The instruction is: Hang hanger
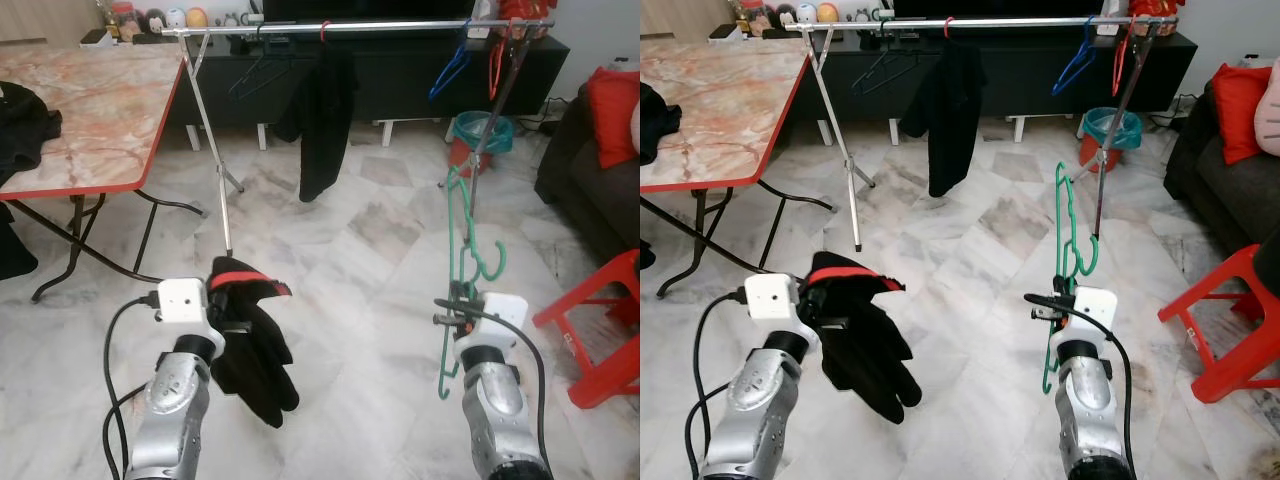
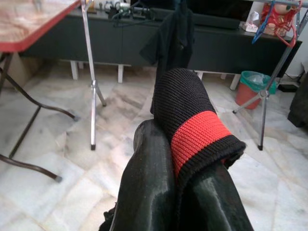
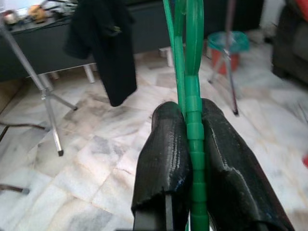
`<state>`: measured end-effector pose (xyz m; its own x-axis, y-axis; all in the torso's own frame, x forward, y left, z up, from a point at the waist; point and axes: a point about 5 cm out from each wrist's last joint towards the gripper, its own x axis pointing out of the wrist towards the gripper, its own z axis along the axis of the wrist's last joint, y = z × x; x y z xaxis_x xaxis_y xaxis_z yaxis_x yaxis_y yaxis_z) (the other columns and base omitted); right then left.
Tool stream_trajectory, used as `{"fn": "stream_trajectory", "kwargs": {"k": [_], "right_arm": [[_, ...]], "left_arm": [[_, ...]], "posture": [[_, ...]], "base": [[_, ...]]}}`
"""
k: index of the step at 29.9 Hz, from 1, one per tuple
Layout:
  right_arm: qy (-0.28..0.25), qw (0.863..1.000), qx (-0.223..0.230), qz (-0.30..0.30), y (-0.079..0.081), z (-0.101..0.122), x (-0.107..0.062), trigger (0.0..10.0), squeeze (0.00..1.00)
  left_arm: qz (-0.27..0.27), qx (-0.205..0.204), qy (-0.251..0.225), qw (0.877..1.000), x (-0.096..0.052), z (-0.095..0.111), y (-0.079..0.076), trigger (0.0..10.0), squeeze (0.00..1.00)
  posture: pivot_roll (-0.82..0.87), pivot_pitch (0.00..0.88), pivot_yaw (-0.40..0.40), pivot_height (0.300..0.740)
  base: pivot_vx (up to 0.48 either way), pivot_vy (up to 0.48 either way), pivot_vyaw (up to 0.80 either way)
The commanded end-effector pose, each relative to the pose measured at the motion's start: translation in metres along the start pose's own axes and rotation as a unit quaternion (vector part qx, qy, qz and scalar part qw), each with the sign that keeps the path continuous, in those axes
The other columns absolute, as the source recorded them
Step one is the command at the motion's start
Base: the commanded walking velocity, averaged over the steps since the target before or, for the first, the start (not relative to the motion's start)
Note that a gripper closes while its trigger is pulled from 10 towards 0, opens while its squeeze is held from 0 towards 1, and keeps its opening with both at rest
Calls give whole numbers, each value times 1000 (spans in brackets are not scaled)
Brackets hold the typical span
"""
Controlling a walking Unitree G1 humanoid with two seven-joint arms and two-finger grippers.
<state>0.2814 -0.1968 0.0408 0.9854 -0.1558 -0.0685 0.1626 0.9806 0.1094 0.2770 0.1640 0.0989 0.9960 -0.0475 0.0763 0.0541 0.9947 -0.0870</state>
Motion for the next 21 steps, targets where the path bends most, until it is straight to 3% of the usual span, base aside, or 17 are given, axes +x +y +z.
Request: {"fn": "stream_trajectory", "kwargs": {"k": [1, 7, 21], "right_arm": [[3, 1000, 12, -20, -5, -1, -2, 10000, 0], [-19, 1000, 16, -14, 2, 8, 2, 10000, 0], [-3, 1000, 20, -20, 3, 5, 5, 10000, 0]], "left_arm": [[-3, 11, -19, 1000, 0, 4, -3, 10000, 0], [-10, 12, -21, 1000, 2, 5, -2, 10000, 0], [-34, 13, -20, 999, 4, 4, -8, 10000, 0]], "posture": [[-26, 0, -21, 740], [-33, 0, -16, 740], [-27, 0, -9, 740]], "base": [[300, 0, 0], [388, 0, 0], [438, 0, 0]]}}
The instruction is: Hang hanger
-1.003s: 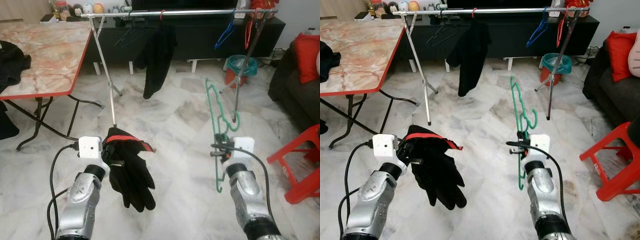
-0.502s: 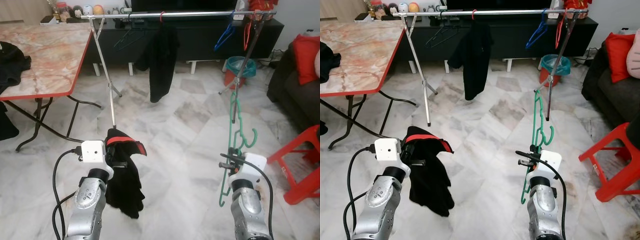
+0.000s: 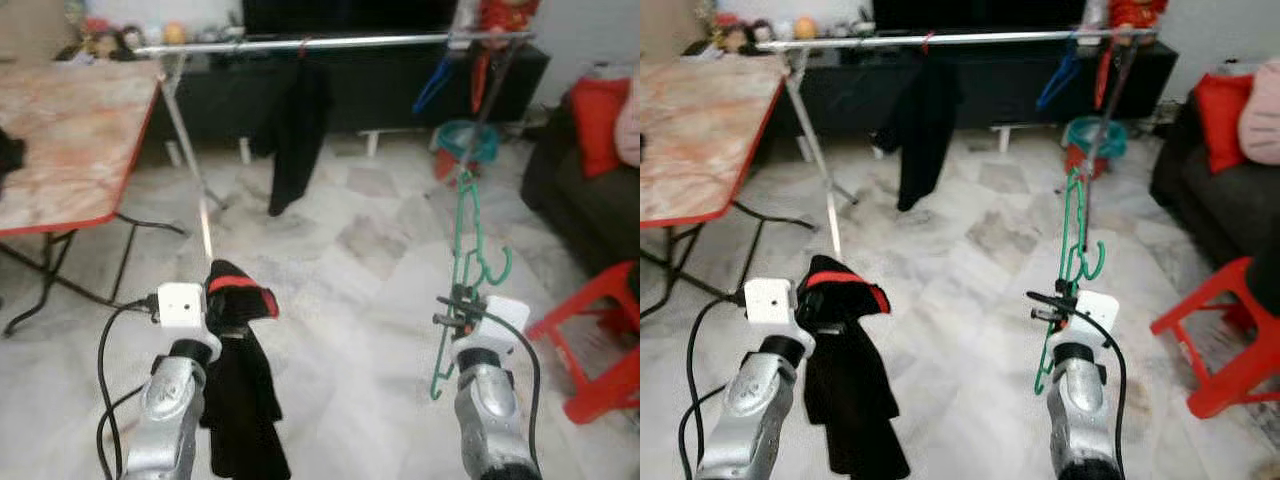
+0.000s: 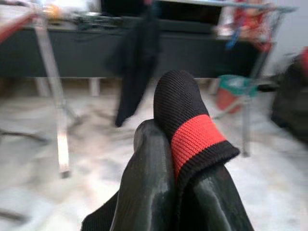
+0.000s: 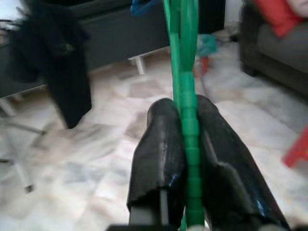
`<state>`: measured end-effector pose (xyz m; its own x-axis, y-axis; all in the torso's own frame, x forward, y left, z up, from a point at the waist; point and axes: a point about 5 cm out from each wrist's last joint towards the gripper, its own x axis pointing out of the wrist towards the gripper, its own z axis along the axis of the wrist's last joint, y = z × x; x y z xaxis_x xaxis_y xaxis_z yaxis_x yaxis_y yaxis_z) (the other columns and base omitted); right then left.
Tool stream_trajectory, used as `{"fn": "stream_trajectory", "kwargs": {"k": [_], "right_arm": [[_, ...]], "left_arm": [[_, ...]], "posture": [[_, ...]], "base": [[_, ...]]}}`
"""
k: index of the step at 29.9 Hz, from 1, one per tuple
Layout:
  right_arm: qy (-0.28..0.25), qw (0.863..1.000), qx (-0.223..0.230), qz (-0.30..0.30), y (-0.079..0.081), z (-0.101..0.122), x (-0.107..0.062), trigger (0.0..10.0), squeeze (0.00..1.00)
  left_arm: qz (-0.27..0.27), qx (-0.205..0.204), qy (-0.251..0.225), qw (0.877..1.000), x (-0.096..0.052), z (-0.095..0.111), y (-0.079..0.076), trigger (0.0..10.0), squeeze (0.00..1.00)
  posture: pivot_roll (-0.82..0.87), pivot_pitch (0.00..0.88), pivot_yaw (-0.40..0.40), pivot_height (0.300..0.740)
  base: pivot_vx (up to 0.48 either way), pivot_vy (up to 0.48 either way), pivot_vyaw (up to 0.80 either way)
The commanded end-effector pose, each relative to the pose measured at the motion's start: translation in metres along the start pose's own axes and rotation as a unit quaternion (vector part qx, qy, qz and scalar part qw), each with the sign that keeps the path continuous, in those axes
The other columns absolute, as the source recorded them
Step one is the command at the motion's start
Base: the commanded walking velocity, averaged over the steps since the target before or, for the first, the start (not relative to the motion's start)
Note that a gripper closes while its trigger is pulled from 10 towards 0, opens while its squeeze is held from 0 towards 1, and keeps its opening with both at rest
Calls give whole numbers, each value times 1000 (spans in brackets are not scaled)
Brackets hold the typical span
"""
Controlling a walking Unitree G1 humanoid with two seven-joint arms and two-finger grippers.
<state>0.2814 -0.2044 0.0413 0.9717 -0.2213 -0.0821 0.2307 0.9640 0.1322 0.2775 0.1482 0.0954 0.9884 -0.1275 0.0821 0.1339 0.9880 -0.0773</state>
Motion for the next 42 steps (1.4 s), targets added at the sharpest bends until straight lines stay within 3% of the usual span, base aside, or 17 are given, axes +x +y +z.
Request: {"fn": "stream_trajectory", "kwargs": {"k": [1, 12, 19, 42], "right_arm": [[-2, 1000, 5, 16, 10, 3, 3, 10000, 0], [-18, 998, -11, 51, 17, 7, 4, 10000, 0], [-21, 997, -16, 69, 23, 7, 2, 10000, 0], [-20, 998, -5, 54, 21, 16, 13, 10000, 0]], "left_arm": [[4, 13, -20, 1000, 2, 8, 7, 10000, 0], [3, 9, -20, 1000, 0, 7, 7, 10000, 0], [0, 9, -22, 1000, 1, 7, 6, 10000, 0], [-6, 15, -27, 1000, 10, 13, 7, 10000, 0]], "posture": [[-26, 0, -10, 740], [-26, 0, -15, 740], [-33, 0, -9, 740], [-39, 0, -11, 740]], "base": [[454, 0, -481], [471, 0, -133], [480, 0, 570], [480, 0, 0]]}}
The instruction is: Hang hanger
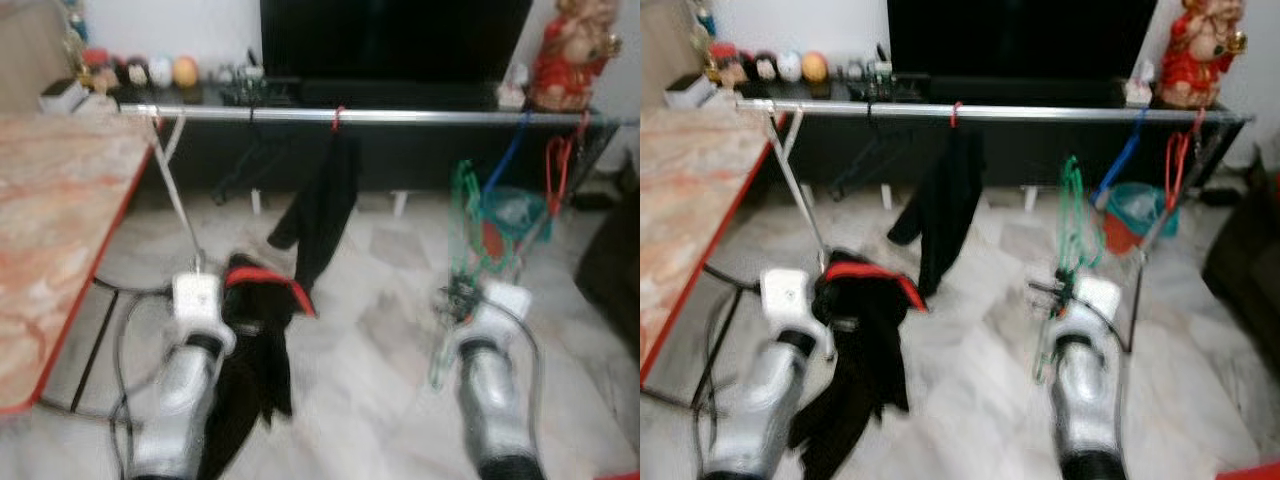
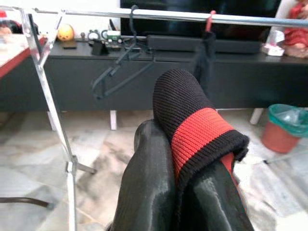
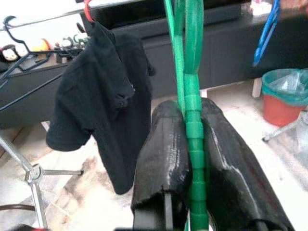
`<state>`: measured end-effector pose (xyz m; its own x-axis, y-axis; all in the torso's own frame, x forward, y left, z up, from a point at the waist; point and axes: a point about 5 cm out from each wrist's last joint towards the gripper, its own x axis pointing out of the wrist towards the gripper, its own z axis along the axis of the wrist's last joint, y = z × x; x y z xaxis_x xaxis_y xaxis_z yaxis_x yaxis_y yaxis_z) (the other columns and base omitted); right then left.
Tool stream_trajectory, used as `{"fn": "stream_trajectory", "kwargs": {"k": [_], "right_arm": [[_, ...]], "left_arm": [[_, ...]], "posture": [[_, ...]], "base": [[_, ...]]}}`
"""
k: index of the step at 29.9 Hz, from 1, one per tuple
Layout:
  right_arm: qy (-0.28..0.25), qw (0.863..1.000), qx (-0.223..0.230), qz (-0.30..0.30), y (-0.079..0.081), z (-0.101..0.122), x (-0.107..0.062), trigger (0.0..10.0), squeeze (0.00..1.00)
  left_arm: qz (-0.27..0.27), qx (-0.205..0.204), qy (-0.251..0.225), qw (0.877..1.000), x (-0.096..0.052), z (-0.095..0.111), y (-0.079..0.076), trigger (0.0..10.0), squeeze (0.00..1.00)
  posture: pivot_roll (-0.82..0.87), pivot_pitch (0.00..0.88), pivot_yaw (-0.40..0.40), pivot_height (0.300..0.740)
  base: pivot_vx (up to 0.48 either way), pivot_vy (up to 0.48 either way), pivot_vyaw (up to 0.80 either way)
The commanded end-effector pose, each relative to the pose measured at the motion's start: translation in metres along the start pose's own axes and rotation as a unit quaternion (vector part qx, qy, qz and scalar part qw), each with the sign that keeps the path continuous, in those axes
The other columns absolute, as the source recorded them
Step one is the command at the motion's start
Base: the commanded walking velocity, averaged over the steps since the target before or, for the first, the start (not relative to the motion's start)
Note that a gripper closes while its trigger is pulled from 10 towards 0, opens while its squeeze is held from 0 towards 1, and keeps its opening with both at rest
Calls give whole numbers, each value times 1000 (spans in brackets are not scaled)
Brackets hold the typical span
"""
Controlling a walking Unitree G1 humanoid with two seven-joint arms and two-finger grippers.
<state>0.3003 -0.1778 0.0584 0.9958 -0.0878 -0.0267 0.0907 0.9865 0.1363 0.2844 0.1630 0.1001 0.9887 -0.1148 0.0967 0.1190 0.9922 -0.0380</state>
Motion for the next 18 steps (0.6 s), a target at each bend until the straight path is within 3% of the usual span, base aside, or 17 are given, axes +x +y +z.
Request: {"fn": "stream_trajectory", "kwargs": {"k": [1, 11, 18], "right_arm": [[-1, 1000, -6, -14, -11, 3, 1, 10000, 0], [14, 1000, -5, -27, -13, 1, 3, 10000, 0], [20, 999, -9, -32, -15, -1, 3, 10000, 0]], "left_arm": [[-12, -7, -20, 1000, 4, 7, -9, 10000, 0], [-8, -6, -20, 1000, 4, 7, -7, 10000, 0], [-5, 4, -7, 1000, -10, 1, 0, 10000, 0]], "posture": [[-38, 0, -13, 740], [-36, 0, -13, 740], [-36, 0, -13, 740]], "base": [[480, 0, 0], [480, 0, 0], [480, 0, 0]]}}
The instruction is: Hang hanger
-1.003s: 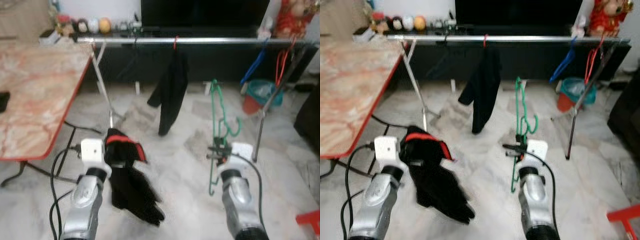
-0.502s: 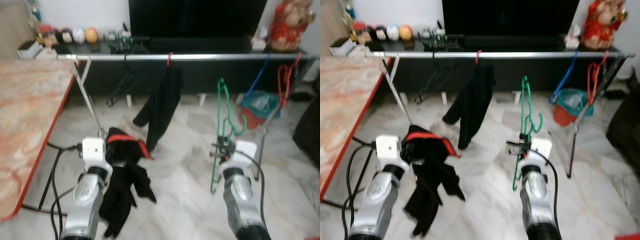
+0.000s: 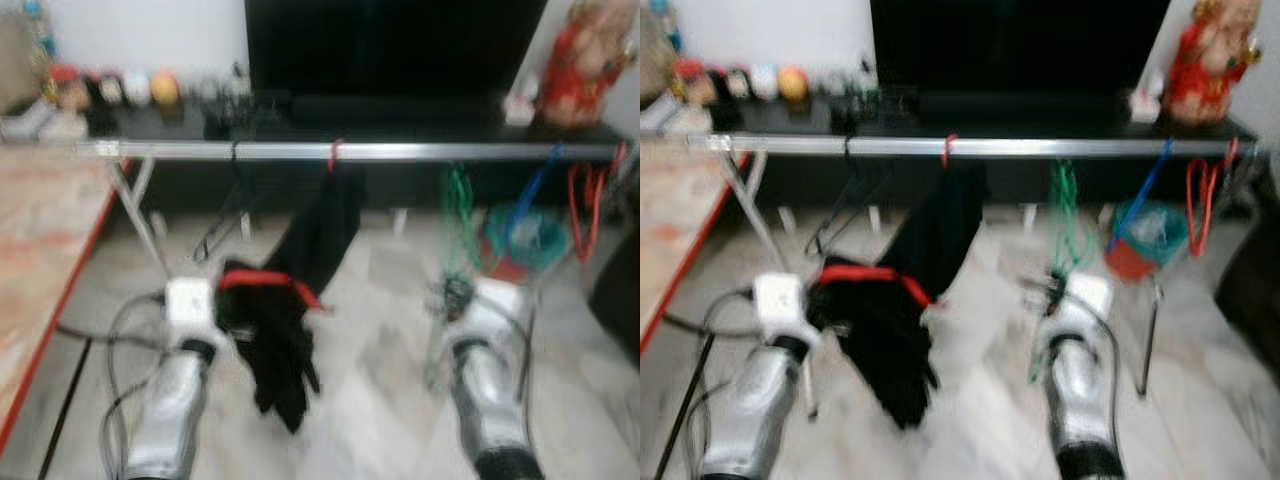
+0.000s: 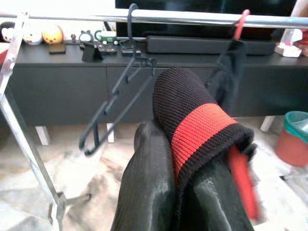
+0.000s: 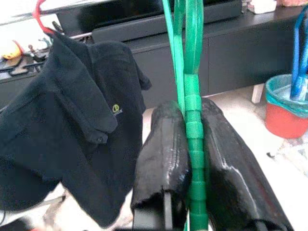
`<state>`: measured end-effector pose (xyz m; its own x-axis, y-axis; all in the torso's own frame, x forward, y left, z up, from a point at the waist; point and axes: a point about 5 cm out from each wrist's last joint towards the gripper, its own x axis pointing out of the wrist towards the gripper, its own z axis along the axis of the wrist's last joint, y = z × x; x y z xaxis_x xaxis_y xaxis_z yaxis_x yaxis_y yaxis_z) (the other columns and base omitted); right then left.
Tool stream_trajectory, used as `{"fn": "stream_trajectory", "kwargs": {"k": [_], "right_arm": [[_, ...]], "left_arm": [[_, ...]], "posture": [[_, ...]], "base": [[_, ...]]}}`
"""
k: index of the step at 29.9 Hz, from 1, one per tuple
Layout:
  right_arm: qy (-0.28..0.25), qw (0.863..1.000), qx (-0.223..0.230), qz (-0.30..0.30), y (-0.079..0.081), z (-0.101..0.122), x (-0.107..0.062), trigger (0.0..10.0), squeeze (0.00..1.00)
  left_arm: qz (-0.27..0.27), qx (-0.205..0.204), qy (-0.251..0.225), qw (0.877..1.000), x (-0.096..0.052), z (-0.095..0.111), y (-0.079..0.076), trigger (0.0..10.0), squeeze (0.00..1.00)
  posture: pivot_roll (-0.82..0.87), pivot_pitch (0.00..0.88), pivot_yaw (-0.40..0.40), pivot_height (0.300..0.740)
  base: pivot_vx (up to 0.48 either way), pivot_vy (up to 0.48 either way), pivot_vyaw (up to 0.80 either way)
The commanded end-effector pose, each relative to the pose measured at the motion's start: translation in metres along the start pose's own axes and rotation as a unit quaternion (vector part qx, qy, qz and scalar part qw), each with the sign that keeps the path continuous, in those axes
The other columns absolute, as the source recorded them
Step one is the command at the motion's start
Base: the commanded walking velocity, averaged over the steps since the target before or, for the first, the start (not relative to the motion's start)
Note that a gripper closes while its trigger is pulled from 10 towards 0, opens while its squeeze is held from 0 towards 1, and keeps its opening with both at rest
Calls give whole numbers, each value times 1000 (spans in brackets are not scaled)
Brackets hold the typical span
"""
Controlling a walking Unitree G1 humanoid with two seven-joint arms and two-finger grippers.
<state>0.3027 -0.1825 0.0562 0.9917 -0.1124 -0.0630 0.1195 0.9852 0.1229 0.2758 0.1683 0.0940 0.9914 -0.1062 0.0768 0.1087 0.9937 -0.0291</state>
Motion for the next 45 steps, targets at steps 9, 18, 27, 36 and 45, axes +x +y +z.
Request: {"fn": "stream_trajectory", "kwargs": {"k": [9, 18, 27, 36, 45], "right_arm": [[11, 999, -3, -37, -14, -2, 0, 10000, 0], [65, 997, 2, -47, -16, -12, 3, 10000, 0], [-31, 991, 55, -117, -29, 4, -9, 10000, 0], [17, 995, 27, -99, -21, -12, -14, 10000, 0], [93, 993, 4, -76, -15, -28, -9, 10000, 0]], "left_arm": [[-12, 18, 29, 999, -21, -13, 6, 10000, 0], [-20, 14, 30, 999, -21, -12, 3, 10000, 0], [-35, 20, 29, 999, -23, -12, -1, 10000, 0], [-44, 23, 30, 998, -22, -13, -4, 10000, 0], [-47, 27, 34, 998, -22, -13, -5, 10000, 0]], "posture": [[-32, 0, -15, 740], [-33, 0, -18, 740], [-30, 0, -16, 740], [-36, 0, -17, 740], [-41, 0, -14, 740]], "base": [[172, 0, 0], [0, 0, 0], [0, 0, 0], [0, 0, 0], [0, 0, 0]]}}
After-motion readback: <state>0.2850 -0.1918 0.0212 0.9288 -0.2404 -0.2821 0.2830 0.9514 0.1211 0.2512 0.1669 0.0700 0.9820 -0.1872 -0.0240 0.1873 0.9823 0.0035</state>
